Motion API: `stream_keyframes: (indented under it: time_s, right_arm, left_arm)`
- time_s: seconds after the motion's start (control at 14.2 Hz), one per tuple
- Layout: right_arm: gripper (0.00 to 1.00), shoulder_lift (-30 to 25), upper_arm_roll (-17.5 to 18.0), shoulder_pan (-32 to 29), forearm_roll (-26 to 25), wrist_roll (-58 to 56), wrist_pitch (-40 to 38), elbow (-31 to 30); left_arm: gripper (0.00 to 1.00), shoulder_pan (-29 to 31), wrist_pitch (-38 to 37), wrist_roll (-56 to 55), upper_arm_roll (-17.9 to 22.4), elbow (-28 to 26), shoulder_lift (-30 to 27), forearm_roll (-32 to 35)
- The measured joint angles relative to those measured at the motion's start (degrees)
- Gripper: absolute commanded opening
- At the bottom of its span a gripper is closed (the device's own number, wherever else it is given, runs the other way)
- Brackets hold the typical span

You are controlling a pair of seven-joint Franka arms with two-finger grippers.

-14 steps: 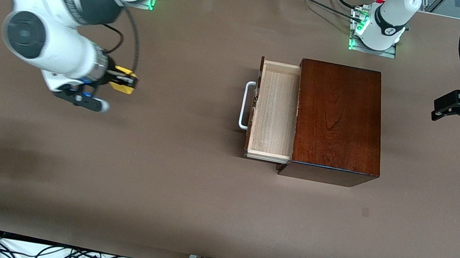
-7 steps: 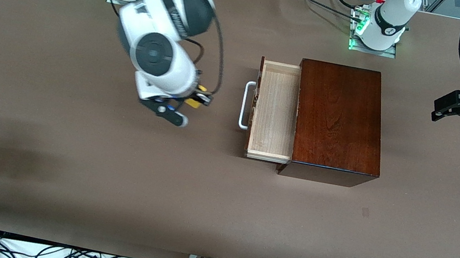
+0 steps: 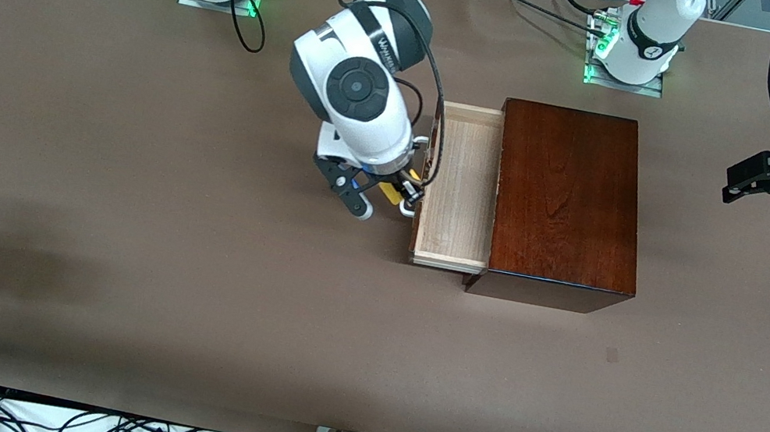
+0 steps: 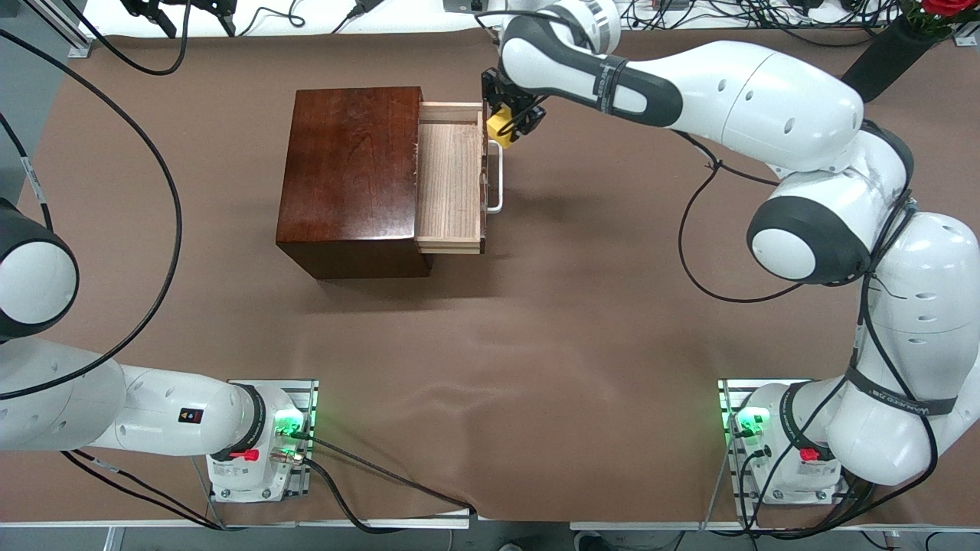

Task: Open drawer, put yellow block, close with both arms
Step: 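Carry the yellow cube with the right gripper over the open drawer, then lower the cube into the drawer and open the right gripper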

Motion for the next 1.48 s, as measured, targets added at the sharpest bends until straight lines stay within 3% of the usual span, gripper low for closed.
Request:
stream_keyframes:
  time_s: [0.77, 1.48]
  right_arm:
    - [0.0, 6.5, 0.0, 5.3, 0.0, 27.6, 8.1, 6.0]
    - [0.0, 9.7, -0.8, 8.3, 0.0, 40.5, 11.6, 6.1]
  left_arm:
    - [1.0, 0.0, 0.0, 0.0, 0.0, 0.0, 0.0, 0.0]
    - [1.0, 0.0, 0.0, 0.0, 0.0, 0.0, 0.0, 0.0]
